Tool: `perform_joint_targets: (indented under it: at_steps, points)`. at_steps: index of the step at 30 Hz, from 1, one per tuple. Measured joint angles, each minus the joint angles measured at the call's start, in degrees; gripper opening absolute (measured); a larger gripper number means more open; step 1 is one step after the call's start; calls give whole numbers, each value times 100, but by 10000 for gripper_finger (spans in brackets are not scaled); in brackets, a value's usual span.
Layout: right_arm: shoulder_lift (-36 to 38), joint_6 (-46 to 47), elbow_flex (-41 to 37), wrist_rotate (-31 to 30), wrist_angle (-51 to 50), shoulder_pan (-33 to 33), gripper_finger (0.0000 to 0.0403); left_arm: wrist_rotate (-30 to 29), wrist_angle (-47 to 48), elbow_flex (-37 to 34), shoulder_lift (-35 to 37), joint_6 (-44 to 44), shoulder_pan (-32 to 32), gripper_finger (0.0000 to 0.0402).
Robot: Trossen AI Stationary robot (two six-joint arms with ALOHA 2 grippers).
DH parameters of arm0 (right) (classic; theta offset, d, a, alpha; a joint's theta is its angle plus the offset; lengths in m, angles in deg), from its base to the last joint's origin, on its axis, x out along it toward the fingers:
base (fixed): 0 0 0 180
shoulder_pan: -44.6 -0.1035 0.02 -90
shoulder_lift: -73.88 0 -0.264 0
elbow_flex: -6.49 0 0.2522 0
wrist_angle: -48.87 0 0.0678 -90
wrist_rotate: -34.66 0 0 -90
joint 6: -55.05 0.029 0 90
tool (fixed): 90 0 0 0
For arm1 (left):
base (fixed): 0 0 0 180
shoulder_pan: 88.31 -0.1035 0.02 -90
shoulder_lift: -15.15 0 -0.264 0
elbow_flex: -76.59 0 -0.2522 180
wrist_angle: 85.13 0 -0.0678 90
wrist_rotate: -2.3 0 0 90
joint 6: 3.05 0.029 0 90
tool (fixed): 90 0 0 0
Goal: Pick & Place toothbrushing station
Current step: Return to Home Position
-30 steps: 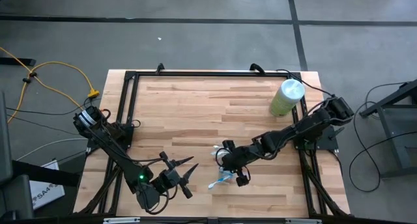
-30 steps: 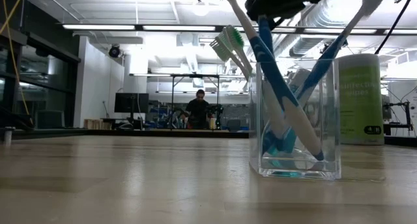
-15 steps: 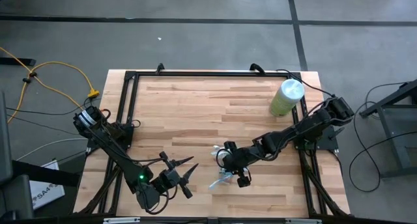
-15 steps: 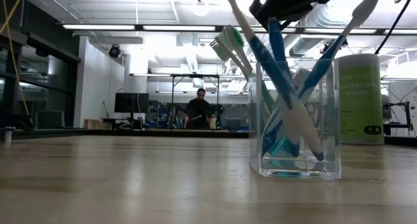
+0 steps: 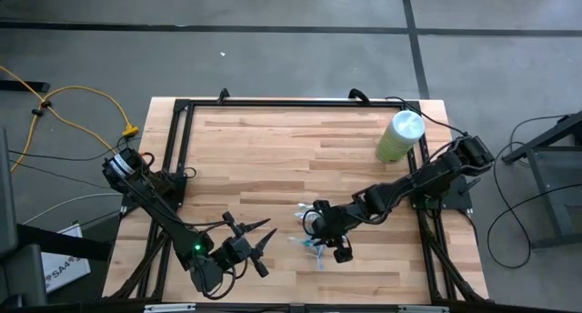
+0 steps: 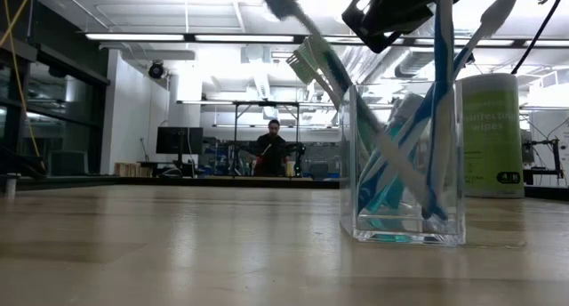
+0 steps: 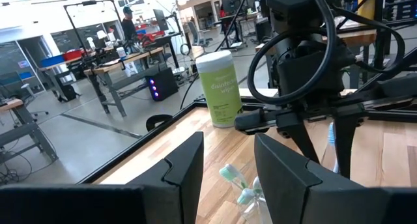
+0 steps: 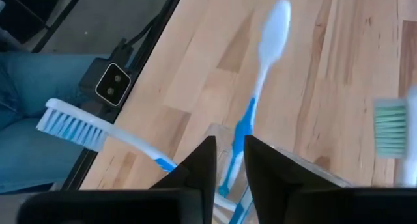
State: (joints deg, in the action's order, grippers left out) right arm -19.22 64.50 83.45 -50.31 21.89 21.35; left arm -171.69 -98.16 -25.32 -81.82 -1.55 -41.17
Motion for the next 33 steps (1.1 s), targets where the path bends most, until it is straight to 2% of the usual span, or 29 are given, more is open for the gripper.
perform_joint_targets:
  at_steps: [7,11,24,33]
  points:
    - [0,-21,0,-58,8,0,109,-1,0,0,0,0,0,131]
    - [91,-21,-2,-58,2,36,120,-1,0,0,0,0,0,131]
    - [1422,-334,-2,-267,0,52,102,-2,-4,0,0,-23,-5,131]
    - [2463,-496,0,-362,91,66,101,-8,-135,-2,-2,533,14,131]
